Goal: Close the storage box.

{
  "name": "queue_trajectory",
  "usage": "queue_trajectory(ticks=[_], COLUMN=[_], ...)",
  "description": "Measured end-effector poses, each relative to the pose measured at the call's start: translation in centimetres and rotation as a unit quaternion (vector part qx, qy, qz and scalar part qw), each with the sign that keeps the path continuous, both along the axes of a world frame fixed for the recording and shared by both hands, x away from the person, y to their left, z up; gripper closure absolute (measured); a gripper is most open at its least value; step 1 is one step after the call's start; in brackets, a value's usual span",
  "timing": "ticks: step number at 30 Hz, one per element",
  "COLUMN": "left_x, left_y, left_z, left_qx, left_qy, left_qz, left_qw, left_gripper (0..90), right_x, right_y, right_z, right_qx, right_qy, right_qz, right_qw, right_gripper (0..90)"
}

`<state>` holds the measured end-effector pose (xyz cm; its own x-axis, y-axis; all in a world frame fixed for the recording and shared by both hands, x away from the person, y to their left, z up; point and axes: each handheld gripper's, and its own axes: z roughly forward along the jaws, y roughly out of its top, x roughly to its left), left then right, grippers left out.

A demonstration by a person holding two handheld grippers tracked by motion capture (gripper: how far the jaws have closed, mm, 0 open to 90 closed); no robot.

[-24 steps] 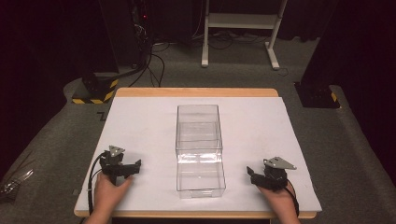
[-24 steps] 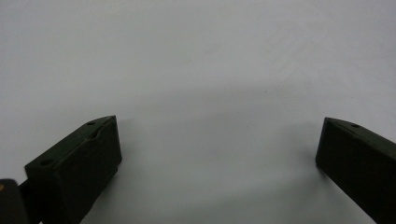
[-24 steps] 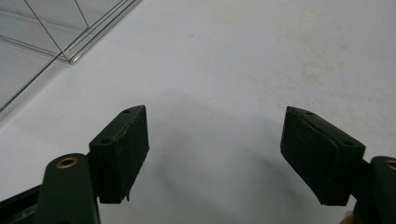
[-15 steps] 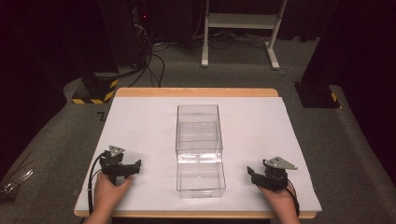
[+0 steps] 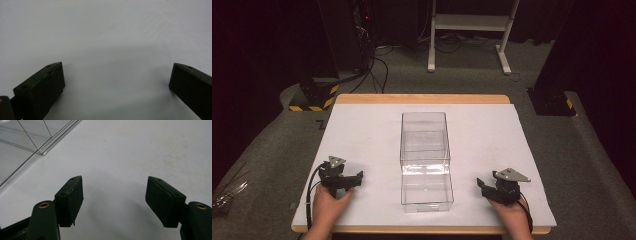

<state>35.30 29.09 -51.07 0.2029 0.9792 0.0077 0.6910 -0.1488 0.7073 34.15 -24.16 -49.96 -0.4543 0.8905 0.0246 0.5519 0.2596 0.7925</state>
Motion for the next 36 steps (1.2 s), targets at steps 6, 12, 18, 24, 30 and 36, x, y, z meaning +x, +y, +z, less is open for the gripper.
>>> queue_trajectory(ticks=[6, 12, 18, 24, 30, 36], left_x=[0.0, 0.0, 0.0, 0.0, 0.0, 0.0], left_y=[0.0, 0.0, 0.0, 0.0, 0.0, 0.0], left_z=[0.0, 0.0, 0.0, 0.0, 0.0, 0.0], left_qx=[0.000, 0.000, 0.000, 0.000, 0.000, 0.000], left_qy=[0.000, 0.000, 0.001, 0.000, 0.000, 0.000], left_qz=[0.000, 0.000, -0.001, 0.000, 0.000, 0.000], left_qw=[1.0000, 1.0000, 1.0000, 1.0000, 1.0000, 1.0000], left_gripper=[0.5, 0.5, 0.5, 0.5, 0.5, 0.4], right_x=[0.0, -0.2, -0.5, -0.6, -0.9, -1.0], right_y=[0.0, 0.2, 0.2, 0.4, 0.7, 0.7], right_z=[0.1, 0.2, 0.5, 0.9, 1.4, 1.8], right_qx=[0.004, -0.005, -0.007, -0.011, -0.010, -0.007], right_qy=[0.001, -0.005, -0.009, -0.017, -0.018, -0.022], right_qz=[0.009, 0.015, 0.015, 0.015, 0.015, 0.015], right_qw=[1.0000, 0.9999, 0.9998, 0.9997, 0.9997, 0.9996], right_gripper=[33.2, 33.4, 29.9, 25.4, 23.6, 22.8])
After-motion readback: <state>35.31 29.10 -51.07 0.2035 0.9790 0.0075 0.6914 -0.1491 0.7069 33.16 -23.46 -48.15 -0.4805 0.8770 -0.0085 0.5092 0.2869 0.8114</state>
